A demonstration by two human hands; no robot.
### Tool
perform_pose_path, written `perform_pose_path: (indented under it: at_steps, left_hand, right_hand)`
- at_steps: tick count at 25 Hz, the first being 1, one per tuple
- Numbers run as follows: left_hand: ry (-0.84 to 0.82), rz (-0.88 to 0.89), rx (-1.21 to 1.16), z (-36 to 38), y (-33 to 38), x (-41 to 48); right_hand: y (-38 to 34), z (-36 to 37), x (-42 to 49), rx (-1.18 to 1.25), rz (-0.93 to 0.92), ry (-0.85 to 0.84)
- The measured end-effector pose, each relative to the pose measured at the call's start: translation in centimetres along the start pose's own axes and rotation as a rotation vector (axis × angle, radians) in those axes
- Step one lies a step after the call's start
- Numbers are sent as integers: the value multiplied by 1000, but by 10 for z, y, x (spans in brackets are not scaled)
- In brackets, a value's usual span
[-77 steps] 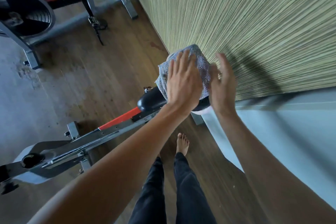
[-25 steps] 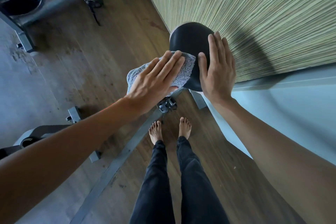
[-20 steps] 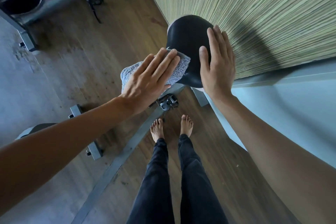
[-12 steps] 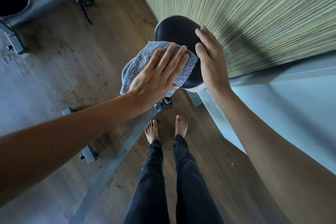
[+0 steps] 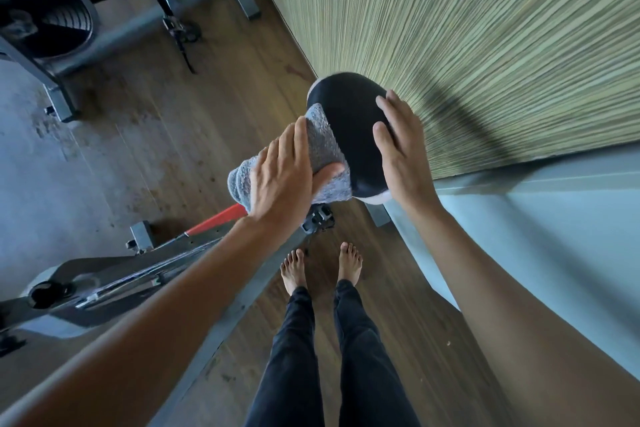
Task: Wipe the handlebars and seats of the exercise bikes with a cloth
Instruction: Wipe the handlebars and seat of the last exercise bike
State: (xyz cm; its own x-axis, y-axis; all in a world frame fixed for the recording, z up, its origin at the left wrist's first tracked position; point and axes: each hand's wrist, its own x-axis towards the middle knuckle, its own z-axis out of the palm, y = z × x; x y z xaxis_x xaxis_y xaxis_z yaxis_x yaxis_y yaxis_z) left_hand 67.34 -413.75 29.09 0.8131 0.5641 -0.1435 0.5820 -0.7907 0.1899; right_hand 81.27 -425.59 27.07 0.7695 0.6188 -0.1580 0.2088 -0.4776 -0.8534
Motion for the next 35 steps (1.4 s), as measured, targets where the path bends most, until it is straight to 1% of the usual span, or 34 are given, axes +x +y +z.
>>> perform_pose_path:
  at_steps: [2,4,6,8,10,12,14,16,18,19,20,21,22,23,24,25,26,27,28,29,30,32,33,35]
  left_hand:
    - [-104,-182,-75,-8,23,23]
    - [-162,-325,-153,-9,41,51]
    - [-177,-443,-246,-6,54,76]
    - [-148,-499,-280,-1,63,94]
    - [-82,-469,-268,4,69,102]
    - [-34,-370,-226,8,70,105]
    - [-56,-247,-158,12,71,101]
    - [-86,-123,-71,13,74,88]
    - [-94,32,36,14,83,70]
    - [-94,122,43,14,88,62]
    - [-103,195,-2,11,88,57]
    - [-103,218,-122,5,84,55]
    - [-70,186,-260,-2,74,53]
    - [15,117,-356,-9,59,49]
    - [118,17,-369,-12,40,43]
    - [167,-80,-336,-14,19,35]
    - [147,-144,-310,-14,0,26]
    - [82,-187,-304,-13,-15,16]
    - [8,-221,-322,-11,-24,8]
    - [-44,-247,-357,-9,-28,3]
    - [-74,-264,-394,-8,-28,1]
    - [-90,-265,-406,-8,-23,1]
    - [-85,-253,-395,-9,-21,-1]
    - [-88,-252,-396,-10,-21,-1]
  right_hand:
    - [0,0,0,-5,-1,5]
    - [-2,-2,0,28,32,-11]
    - [-3,-5,0,90,74,-26]
    - [-5,-7,0,156,106,-25]
    - [-9,-9,-1,241,132,-26]
    - [-14,-15,-2,376,191,5]
    - [-18,-24,0,431,245,65]
    - [-18,-30,2,397,250,116]
    - [-19,-32,2,338,219,180]
    - [-21,-33,2,304,187,214]
    - [-25,-33,3,253,141,254]
    - [-29,-31,6,177,78,293]
    - [-34,-26,8,85,6,324]
    - [-38,-18,10,-12,-62,326]
    - [-40,-7,11,-129,-124,279]
    - [-40,8,7,-283,-176,188]
    - [-37,21,2,-470,-224,76]
    - [-29,28,-1,-650,-272,-20]
    - [-20,29,1,-776,-320,-79]
    - [-15,26,7,-845,-339,-98]
    - [-13,21,13,-872,-306,-85]
    - [-12,20,17,-857,-175,-28]
    - [-13,26,9,-857,-158,-3]
    - [-15,38,-13,-897,-259,-16]
